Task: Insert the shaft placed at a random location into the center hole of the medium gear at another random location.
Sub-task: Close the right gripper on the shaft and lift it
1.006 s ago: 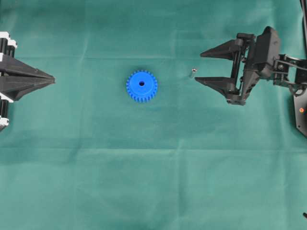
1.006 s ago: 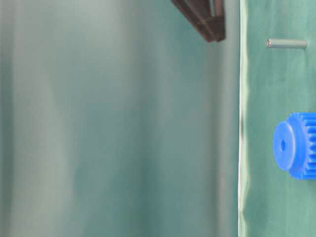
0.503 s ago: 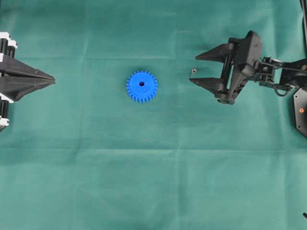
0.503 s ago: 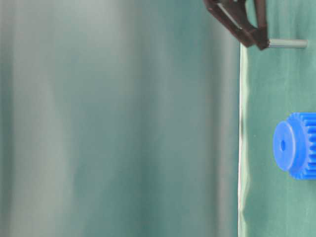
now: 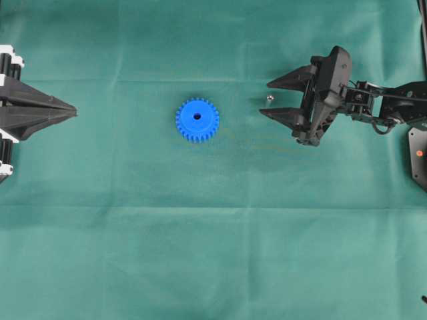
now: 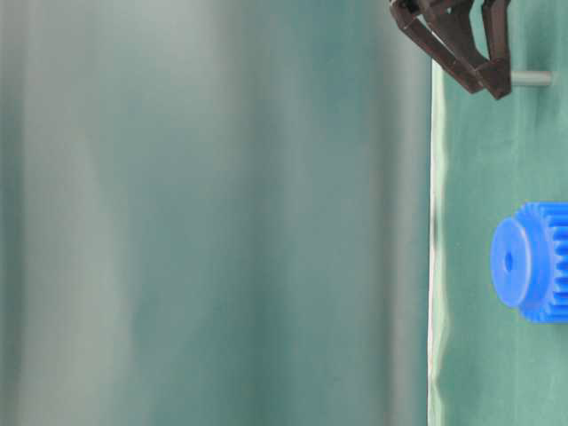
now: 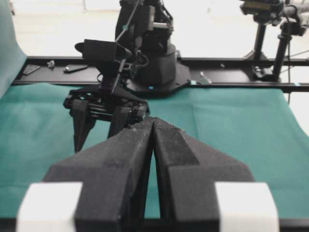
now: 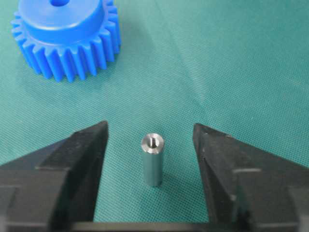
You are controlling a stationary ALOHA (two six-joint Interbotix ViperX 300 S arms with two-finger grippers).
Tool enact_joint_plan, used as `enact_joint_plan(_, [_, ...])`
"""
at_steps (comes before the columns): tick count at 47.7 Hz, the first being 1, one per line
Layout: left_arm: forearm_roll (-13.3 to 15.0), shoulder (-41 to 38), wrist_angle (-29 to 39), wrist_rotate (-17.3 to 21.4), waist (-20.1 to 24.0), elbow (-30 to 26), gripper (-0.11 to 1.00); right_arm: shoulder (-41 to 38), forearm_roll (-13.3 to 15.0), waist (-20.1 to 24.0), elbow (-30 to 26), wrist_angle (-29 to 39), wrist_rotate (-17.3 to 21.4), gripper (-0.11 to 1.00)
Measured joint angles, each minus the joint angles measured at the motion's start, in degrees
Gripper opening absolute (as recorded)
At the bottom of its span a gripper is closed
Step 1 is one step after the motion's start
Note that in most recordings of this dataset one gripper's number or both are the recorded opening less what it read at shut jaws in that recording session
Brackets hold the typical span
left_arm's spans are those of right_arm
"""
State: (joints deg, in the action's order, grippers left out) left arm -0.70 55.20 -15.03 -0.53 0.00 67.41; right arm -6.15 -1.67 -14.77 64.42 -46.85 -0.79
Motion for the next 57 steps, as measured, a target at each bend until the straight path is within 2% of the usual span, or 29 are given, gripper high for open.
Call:
enact_joint_plan(7, [0.00,0.00,0.00,0.00,0.00,0.00,0.00,0.00,0.00,0.00,0.09,0.00,0.00,0.22])
enact_joint_plan(10, [0.00,-0.09,-0.09,0.00,0.00,0.00,0.00,0.00,0.00,0.00,0.09,0.00,0.00,0.13])
enact_joint_plan(32, [0.09,-0.09,0.26,0.00,0.00,0.00,0.00,1.67,0.18,0.00,0.09,0.35,0.00,0.13])
enact_joint_plan(38, [0.09,-0.09,0.35,0.00,0.00,0.00,0.00,6.06,0.18,0.00,0.09,3.87,0.00,0.13])
enact_joint_plan(49, [0.00,-0.09,0.35,0.00,0.00,0.00,0.00,16.17,0.26,0.00,-0.79,14.24,0.00,0.13])
enact_joint_plan(57, [0.00,-0.35,0.35,0.00,0.00,0.00,0.00,18.02,0.26,0.00,-0.88,16.79,-0.09,0.13])
